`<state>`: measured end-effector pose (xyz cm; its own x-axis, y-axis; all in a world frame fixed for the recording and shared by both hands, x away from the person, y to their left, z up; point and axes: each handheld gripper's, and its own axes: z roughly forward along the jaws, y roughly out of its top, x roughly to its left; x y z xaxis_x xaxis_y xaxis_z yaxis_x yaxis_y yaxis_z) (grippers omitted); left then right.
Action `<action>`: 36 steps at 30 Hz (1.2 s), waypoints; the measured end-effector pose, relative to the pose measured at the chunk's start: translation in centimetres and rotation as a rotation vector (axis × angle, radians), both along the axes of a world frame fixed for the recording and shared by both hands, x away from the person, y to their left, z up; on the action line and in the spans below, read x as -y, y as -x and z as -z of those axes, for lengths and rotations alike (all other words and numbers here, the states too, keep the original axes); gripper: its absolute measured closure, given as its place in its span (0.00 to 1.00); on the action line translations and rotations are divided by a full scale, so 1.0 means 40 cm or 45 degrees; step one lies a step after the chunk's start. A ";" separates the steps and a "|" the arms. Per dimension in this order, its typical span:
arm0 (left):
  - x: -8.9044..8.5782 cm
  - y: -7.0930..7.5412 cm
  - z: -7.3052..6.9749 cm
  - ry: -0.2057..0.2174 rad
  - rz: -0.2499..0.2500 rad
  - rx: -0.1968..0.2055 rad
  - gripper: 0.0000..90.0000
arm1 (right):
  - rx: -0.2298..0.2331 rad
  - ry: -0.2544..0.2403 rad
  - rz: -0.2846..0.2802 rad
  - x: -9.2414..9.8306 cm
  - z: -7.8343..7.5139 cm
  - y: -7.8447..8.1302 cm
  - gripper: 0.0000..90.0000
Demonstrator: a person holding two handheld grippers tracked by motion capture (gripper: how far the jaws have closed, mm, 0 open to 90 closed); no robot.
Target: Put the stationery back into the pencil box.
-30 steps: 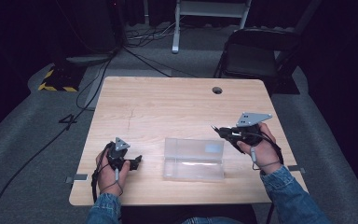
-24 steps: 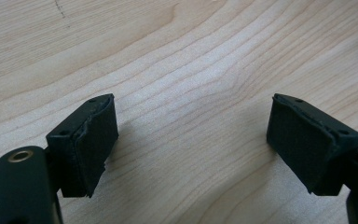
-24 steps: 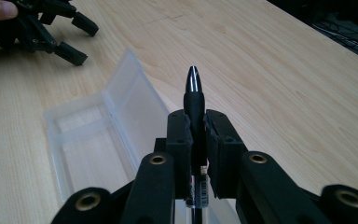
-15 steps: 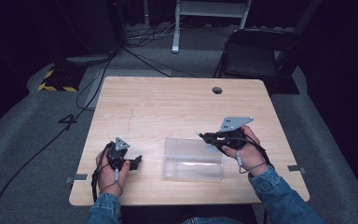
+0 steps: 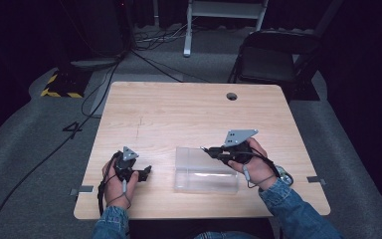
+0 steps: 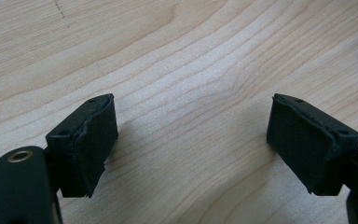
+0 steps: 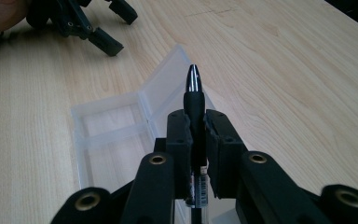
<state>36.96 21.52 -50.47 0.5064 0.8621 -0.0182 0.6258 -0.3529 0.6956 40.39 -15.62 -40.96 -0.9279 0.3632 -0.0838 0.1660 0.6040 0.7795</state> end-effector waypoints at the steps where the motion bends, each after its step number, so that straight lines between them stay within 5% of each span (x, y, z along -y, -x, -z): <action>1: 0.000 0.000 0.000 0.000 0.000 0.000 0.19 | -0.002 0.001 -0.008 -0.003 0.004 0.000 0.90; 36: 0.000 0.000 0.000 0.000 0.000 0.000 0.19 | -0.028 0.170 -0.102 -0.022 0.095 -0.014 0.90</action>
<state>36.95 21.51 -50.47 0.5063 0.8622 -0.0179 0.6256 -0.3529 0.6958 40.96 -14.73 -44.77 -0.9557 0.2746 -0.1056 0.1292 0.7142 0.6879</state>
